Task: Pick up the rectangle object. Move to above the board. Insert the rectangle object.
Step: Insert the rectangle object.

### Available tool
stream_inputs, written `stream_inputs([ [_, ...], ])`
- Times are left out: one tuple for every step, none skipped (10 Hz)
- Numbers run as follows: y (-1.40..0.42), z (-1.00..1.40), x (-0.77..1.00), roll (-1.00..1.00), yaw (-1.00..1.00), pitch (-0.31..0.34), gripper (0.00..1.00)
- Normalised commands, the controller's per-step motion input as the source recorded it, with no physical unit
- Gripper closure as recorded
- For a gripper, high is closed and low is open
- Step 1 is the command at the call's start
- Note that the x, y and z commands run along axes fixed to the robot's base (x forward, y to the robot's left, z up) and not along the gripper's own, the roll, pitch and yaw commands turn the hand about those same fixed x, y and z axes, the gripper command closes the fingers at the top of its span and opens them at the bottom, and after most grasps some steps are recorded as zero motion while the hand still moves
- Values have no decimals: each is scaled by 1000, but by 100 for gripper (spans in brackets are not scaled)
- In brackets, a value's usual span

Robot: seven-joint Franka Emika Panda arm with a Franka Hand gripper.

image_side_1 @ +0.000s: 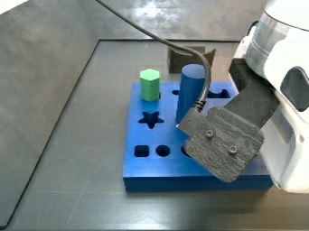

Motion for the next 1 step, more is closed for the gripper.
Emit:
stream_inputs([
  [0,0,0,0,0,0,100],
])
